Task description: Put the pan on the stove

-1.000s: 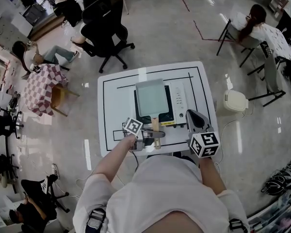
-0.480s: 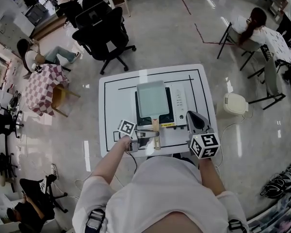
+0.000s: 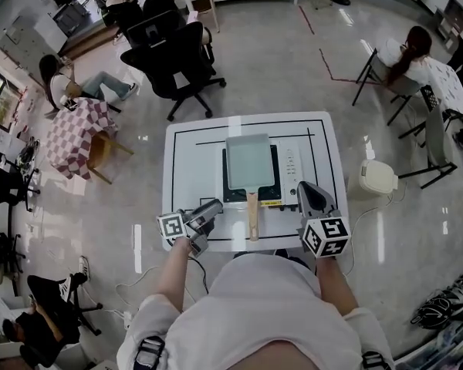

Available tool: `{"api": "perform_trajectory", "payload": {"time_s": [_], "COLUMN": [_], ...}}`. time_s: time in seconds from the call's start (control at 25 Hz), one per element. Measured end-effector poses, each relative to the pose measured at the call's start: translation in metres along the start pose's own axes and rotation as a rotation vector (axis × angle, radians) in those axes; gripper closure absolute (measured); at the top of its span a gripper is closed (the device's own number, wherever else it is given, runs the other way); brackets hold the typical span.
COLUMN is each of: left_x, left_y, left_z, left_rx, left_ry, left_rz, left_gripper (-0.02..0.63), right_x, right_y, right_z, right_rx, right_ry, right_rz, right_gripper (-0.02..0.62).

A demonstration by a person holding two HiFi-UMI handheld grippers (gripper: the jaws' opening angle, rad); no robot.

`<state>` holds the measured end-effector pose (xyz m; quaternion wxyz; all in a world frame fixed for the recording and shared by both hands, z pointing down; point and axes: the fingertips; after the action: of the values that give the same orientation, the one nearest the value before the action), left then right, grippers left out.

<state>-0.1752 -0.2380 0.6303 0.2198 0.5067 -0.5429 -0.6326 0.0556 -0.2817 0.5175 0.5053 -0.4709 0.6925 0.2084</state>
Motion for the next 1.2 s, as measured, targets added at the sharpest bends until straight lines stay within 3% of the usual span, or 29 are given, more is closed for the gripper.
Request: {"api": "perform_trajectory", "payload": {"time_s": [0.16, 0.24, 0.4, 0.52, 0.68, 0.92, 1.2], "left_x": [0.020, 0.031, 0.042, 0.048, 0.047, 0.032, 0.027], "left_y": [-0.018, -0.033, -0.071, -0.099, -0.123, -0.121, -0.118], "left_z": [0.014, 0.018, 0.017, 0.015, 0.014, 0.001, 0.003], "left_rx": [0.223, 0.345, 0.528, 0.631, 0.731, 0.714, 0.733], "left_ry": [-0.105, -0.179, -0.250, -0.305, -0.355, -0.293, -0.309], "left_rz": [-0.304, -0.445, -0.717, -0.845, -0.935, -0.987, -0.943], "left_gripper": [0.548, 0.596, 0.597, 0.597, 0.597, 0.596, 0.595], "right_x": [0.007, 0.007, 0.010, 0.014, 0.017, 0.017, 0.011], "right_y": [0.004, 0.005, 0.004, 0.005, 0.011, 0.019, 0.019], "right_z": [0.001, 0.002, 0.008, 0.015, 0.019, 0.017, 0.020], "right_rx": [-0.019, -0.034, -0.057, -0.070, -0.064, -0.033, -0.035], "right_ry": [-0.004, 0.000, -0.013, -0.031, -0.043, -0.040, -0.038], "right_rz": [0.012, 0.011, 0.005, 0.010, 0.022, 0.036, 0.061], "right_gripper": [0.587, 0.586, 0.588, 0.588, 0.588, 0.588, 0.588]}}
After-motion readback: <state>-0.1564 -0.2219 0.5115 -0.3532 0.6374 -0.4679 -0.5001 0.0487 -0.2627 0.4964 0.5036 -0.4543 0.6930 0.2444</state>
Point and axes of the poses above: the fingertips, and each gripper's own axes: z backward along the fingers, y to its left, x out of its top, and after that the axes turned 7 degrees about y, right-handed
